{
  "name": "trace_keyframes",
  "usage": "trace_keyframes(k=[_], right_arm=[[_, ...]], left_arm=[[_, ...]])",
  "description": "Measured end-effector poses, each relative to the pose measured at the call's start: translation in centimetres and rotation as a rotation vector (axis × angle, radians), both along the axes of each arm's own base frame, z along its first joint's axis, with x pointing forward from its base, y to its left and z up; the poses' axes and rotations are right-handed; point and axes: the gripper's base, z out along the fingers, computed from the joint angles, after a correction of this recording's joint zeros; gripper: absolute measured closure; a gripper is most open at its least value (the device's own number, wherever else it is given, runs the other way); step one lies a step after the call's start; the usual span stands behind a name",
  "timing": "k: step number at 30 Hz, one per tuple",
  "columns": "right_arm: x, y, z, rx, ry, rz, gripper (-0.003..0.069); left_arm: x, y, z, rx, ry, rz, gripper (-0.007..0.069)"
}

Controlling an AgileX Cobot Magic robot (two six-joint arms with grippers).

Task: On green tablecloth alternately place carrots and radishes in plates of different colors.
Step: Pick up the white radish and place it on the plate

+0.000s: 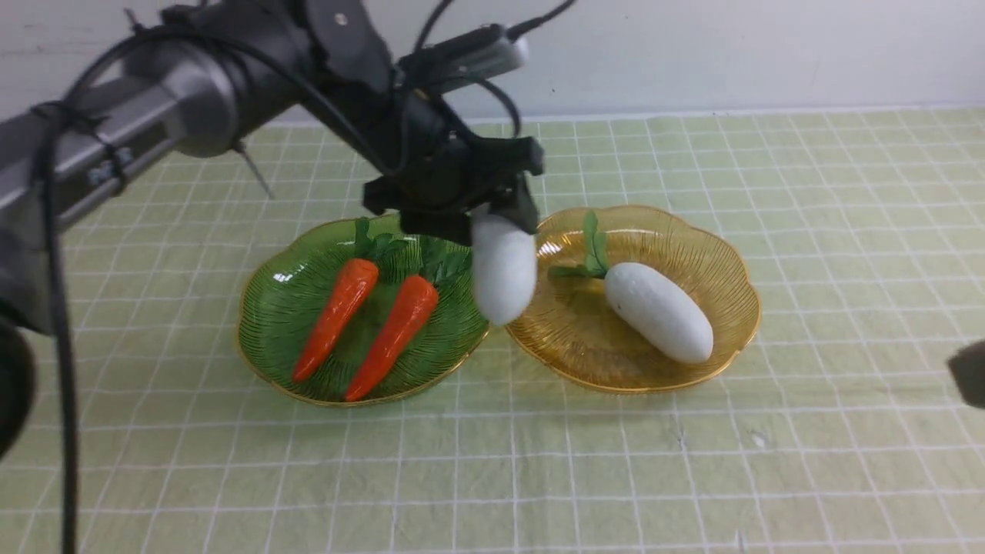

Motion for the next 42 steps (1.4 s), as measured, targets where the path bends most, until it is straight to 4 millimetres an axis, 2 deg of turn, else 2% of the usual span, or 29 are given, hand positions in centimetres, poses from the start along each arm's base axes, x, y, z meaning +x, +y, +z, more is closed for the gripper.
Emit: trace_keyframes(k=[3, 6, 7, 10, 16, 20, 23, 24, 25, 26, 28, 31, 33, 35, 37, 38, 39, 42], right_arm=[[-3.0, -1.4, -0.9, 0.005, -0.057, -0.023, 0.0674], [-4.3, -2.2, -1.6, -0.004, -0.086, -0.045, 0.0674], [-5.3, -2.9, -2.0, -0.003, -0.114, -0.068, 0.0674], [-7.2, -4.1, -2.6, 0.000, -0.171, -0.125, 0.0674], [-10.2, -5.9, -3.4, 0.057, -0.330, -0.195, 0.0674], [-11.0, -6.2, -4.8, 0.107, -0.419, -0.200, 0.0674], [-10.8, -6.0, -6.5, 0.148, -0.469, -0.197, 0.0674], [-10.7, -6.0, -6.6, 0.153, -0.478, -0.198, 0.0674], [-10.2, -5.8, -7.7, 0.166, -0.495, -0.196, 0.0674], [-10.1, -5.7, -7.8, 0.170, -0.504, -0.197, 0.0674], [-9.1, -5.3, -9.4, 0.179, -0.509, -0.196, 0.0674], [-8.1, -4.9, -10.7, 0.204, -0.551, -0.197, 0.0674], [-7.4, -4.6, -11.5, 0.227, -0.595, -0.198, 0.0674], [-7.0, -4.5, -11.9, 0.248, -0.638, -0.199, 0.0674], [-6.8, -4.4, -12.0, 0.267, -0.674, -0.200, 0.0674], [-6.7, -4.3, -12.1, 0.278, -0.695, -0.200, 0.0674], [-6.6, -4.3, -12.1, 0.282, -0.703, -0.200, 0.0674], [-6.6, -4.3, -12.2, 0.283, -0.705, -0.201, 0.0674]], left_arm=[[0.6, -3.0, -1.4, -0.010, -0.007, -0.040, 0.0160], [1.1, -4.2, -2.4, -0.013, -0.003, -0.055, 0.0160], [1.3, -4.8, -3.2, -0.016, 0.008, -0.060, 0.0157], [1.7, -5.2, -4.3, -0.016, 0.029, -0.055, 0.0125], [1.8, -5.2, -4.0, -0.022, 0.022, -0.049, 0.0093], [1.7, -5.2, -4.0, -0.023, 0.025, -0.050, 0.0093], [1.6, -5.2, -3.6, -0.018, 0.038, -0.063, 0.0093], [1.6, -5.2, -3.6, -0.018, 0.039, -0.065, 0.0093], [1.5, -5.2, -2.9, -0.014, 0.045, -0.079, 0.0099], [1.5, -5.2, -2.9, -0.014, 0.045, -0.079, 0.0100], [1.5, -5.0, -1.9, -0.015, 0.043, -0.090, 0.0138], [1.7, -4.6, -0.8, -0.014, 0.037, -0.096, 0.0207], [1.9, -4.1, -0.1, -0.003, 0.031, -0.099, 0.0297], [2.0, -3.6, 0.6, 0.018, 0.024, -0.103, 0.0401], [2.0, -3.4, 0.9, 0.028, 0.019, -0.105, 0.0449], [2.0, -3.2, 1.3, 0.050, 0.009, -0.115, 0.0533], [2.1, -2.9, 1.5, 0.062, 0.002, -0.121, 0.0572], [2.1, -2.6, 1.8, 0.081, -0.005, -0.131, 0.0622]])
